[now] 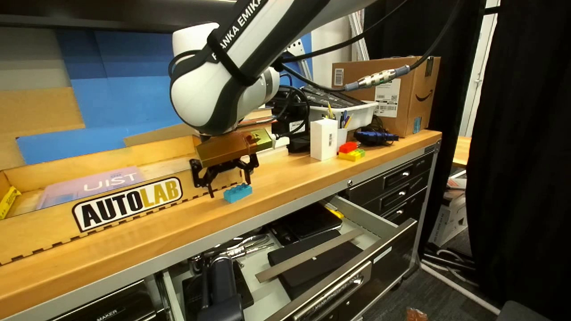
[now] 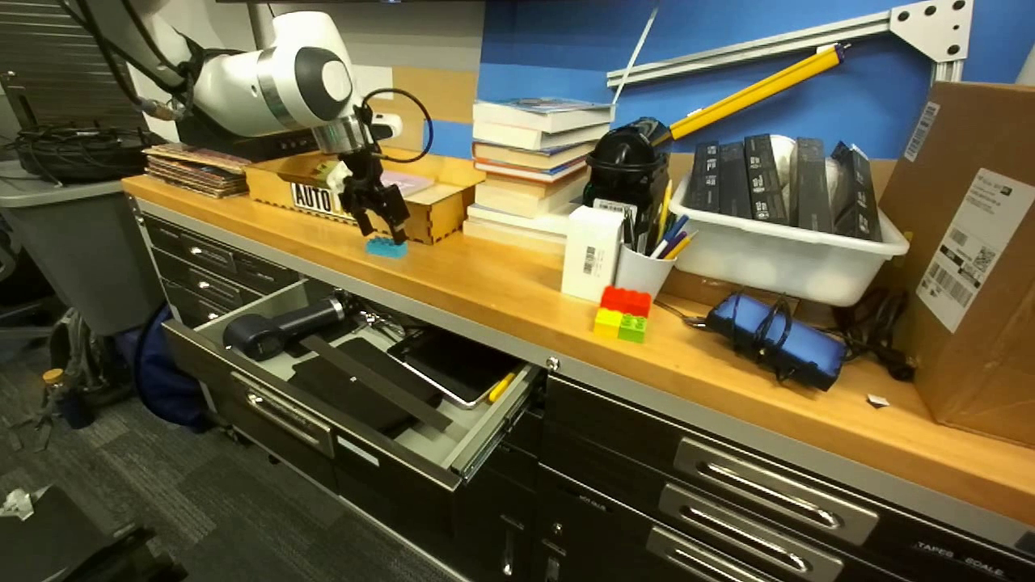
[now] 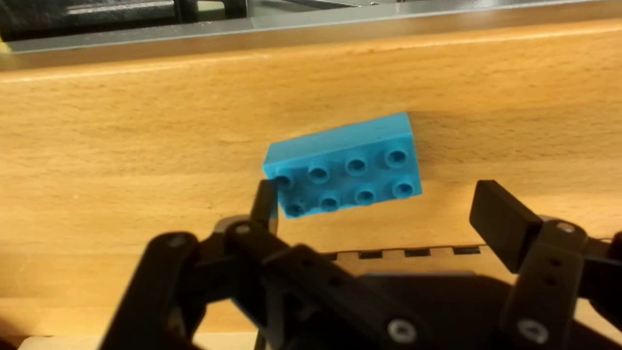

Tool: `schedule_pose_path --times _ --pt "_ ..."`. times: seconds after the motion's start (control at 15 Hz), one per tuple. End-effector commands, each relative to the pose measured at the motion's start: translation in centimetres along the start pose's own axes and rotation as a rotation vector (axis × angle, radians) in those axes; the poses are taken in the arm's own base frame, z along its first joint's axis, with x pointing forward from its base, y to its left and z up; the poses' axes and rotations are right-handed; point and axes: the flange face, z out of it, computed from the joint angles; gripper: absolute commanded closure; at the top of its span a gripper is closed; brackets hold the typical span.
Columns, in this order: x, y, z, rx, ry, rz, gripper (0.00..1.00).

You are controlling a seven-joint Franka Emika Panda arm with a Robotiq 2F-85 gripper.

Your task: Pick up the blue object and put it in the open drawer and close it

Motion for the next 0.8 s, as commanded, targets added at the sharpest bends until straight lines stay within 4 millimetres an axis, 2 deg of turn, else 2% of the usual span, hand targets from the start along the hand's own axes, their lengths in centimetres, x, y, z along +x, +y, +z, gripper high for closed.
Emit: schedule_pose_path --times 0.0,0.4,0.73 --pt "-0.1 -0.9 -0.9 0.065 -0.018 -0.043 0.0" --pt "-0.2 -1.2 -2.0 0.107 -0.023 -0.058 0.0" --pt "0.5 -0.3 -1.7 0.068 0.014 -0.064 0.0"
